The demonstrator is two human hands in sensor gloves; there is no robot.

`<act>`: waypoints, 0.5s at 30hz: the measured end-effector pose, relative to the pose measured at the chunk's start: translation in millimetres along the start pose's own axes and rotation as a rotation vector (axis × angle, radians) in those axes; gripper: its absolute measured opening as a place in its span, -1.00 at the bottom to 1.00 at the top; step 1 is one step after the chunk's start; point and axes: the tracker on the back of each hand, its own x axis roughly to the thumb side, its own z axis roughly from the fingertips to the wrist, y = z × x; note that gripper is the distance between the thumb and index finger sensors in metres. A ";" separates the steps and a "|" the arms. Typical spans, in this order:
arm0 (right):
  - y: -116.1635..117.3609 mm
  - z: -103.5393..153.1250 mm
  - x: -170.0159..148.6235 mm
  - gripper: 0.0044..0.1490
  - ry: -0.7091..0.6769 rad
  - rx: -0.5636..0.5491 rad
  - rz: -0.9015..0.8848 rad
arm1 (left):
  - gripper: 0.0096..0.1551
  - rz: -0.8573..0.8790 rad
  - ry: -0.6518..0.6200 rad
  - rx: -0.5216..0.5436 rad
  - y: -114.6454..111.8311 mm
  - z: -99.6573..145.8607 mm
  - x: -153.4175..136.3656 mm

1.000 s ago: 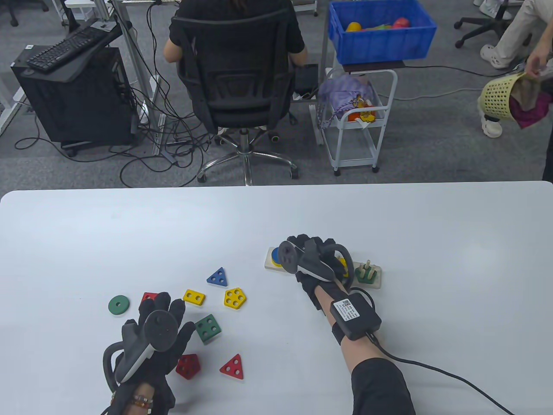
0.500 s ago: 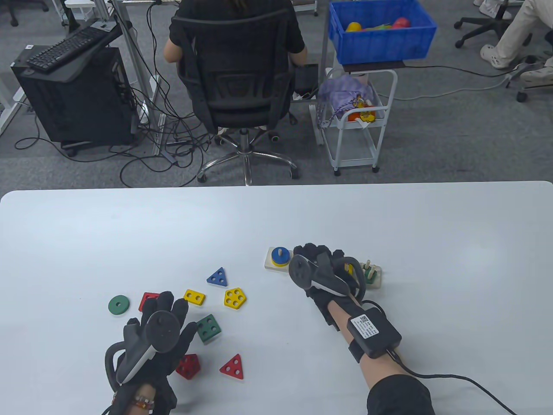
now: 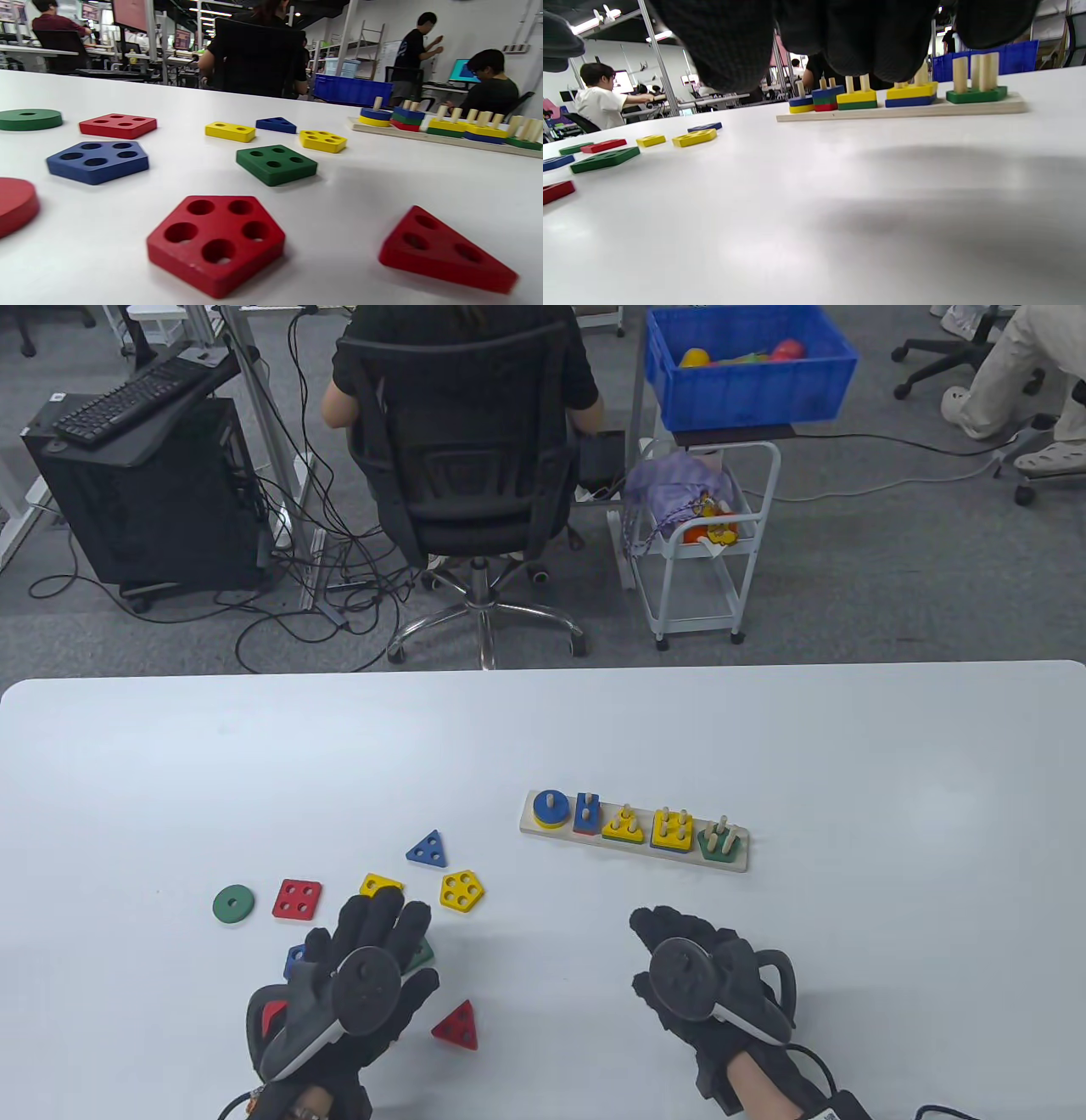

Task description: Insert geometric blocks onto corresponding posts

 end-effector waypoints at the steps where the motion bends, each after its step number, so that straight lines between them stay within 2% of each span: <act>1: -1.6 1.5 -1.5 -0.15 0.007 -0.004 -0.029 | -0.12 -0.010 -0.024 -0.005 -0.4 1.3 4.1; 6: -1.1 -0.1 -4.4 -0.17 0.005 -0.003 -0.079 | -0.11 -0.079 -0.130 -0.065 -10.8 2.3 23.5; 9: 1.9 0.4 0.1 -0.17 -0.020 0.021 -0.031 | -0.16 -0.198 -0.185 -0.165 -26.0 0.7 37.1; 15: 6.0 0.5 6.3 -0.18 -0.058 0.040 -0.021 | -0.21 -0.322 -0.222 -0.250 -47.2 -1.1 52.9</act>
